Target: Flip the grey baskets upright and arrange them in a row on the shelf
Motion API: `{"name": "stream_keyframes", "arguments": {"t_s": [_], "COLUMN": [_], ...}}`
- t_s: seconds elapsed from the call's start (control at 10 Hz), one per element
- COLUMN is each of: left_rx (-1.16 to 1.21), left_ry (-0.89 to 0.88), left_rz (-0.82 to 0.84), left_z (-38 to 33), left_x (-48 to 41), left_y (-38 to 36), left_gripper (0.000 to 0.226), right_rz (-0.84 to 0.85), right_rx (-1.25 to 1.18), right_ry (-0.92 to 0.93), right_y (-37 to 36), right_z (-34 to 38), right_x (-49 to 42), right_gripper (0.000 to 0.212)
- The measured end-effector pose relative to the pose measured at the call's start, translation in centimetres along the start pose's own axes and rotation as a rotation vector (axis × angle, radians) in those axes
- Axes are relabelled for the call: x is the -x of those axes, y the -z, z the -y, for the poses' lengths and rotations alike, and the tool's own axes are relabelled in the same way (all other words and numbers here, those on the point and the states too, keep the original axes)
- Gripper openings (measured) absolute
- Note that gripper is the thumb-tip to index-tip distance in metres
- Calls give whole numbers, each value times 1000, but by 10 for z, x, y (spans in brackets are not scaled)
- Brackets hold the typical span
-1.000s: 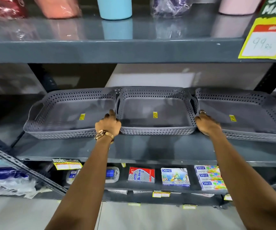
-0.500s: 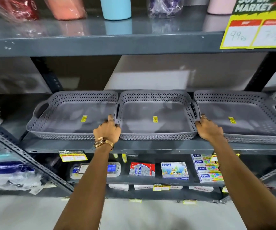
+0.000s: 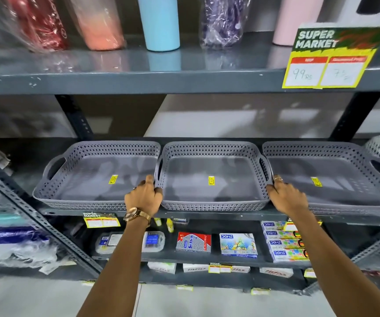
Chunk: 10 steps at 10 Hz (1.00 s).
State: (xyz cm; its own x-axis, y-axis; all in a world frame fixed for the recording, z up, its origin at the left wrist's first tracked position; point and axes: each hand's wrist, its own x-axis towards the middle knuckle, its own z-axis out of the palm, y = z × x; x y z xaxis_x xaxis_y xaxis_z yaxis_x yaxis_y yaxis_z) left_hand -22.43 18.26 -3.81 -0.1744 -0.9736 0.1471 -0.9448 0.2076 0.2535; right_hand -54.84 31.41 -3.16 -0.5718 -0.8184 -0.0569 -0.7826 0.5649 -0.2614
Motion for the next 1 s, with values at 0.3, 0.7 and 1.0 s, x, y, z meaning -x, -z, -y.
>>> {"name": "stream_keyframes", "arguments": {"t_s": [0.3, 0.7, 1.0], "left_rx": [-9, 9, 60], "left_ry": [8, -48, -65], "left_rz": [-7, 0, -24], "left_z": [0, 6, 9], "left_x": [-3, -5, 2], "left_y": [0, 0, 7], "left_gripper": [35, 36, 42], "right_rz": [-19, -5, -92], "right_rx": [35, 41, 36], "right_ry": [-8, -45, -47], "right_y": [1, 5, 10], "right_z": [3, 8, 14], "right_x": [5, 7, 16], "right_gripper": [33, 38, 52]}}
